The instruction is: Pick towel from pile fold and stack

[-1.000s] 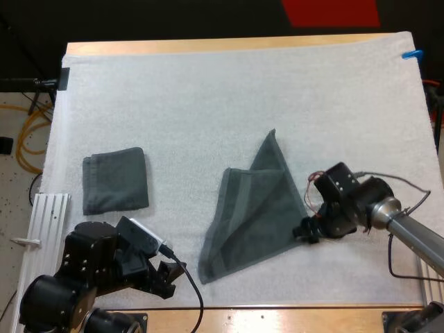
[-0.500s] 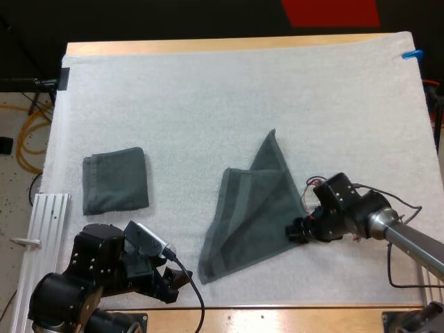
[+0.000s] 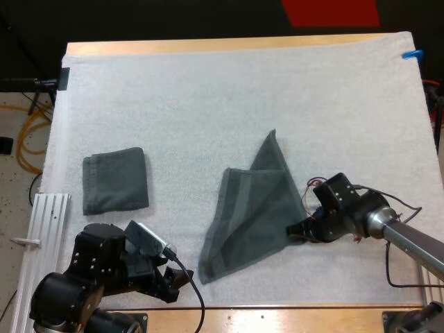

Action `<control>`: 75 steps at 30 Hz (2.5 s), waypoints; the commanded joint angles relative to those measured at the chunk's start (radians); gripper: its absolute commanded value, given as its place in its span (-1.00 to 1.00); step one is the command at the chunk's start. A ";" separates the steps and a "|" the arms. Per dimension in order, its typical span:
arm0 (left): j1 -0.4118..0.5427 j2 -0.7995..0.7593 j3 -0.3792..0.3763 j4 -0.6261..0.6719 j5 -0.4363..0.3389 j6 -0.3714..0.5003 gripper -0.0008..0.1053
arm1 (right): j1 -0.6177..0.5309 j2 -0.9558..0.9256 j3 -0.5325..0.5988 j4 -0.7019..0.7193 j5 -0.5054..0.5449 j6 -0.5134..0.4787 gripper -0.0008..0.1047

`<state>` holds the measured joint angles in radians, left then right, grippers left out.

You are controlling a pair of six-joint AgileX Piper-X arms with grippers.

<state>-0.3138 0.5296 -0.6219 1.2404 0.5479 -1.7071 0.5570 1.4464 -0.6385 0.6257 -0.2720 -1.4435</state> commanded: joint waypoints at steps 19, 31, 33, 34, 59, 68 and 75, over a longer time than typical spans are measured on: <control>-0.355 0.373 0.073 -0.314 -0.102 -0.456 0.24 | 0.001 -0.070 0.004 0.054 0.047 -0.034 -0.99; -0.355 0.676 0.073 -0.431 -0.151 -0.474 0.24 | 0.001 -0.070 0.004 0.054 0.047 -0.036 -0.99; -0.355 0.697 0.073 -0.444 -0.151 -0.476 0.24 | 0.001 -0.070 0.004 0.054 0.047 -0.036 -0.99; -0.355 0.710 0.073 -0.450 -0.154 -0.476 0.24 | 0.001 -0.070 0.004 0.054 0.047 -0.036 -0.99; -0.327 0.715 -0.041 -0.520 0.063 -0.405 -0.98 | 0.001 -0.184 -0.074 0.146 0.296 -0.143 -0.99; -0.085 0.590 -0.272 -0.595 0.319 -0.473 -0.98 | 0.001 -0.409 -0.367 0.270 0.617 -0.265 -0.99; -0.034 0.583 -0.360 -0.616 0.444 -0.546 -0.98 | 0.008 -0.443 -0.524 0.347 0.515 -0.255 -0.99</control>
<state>-0.3461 1.1216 -0.9740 0.6279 0.9661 -2.2422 0.5626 1.0005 -1.1571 0.9436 0.2583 -1.6941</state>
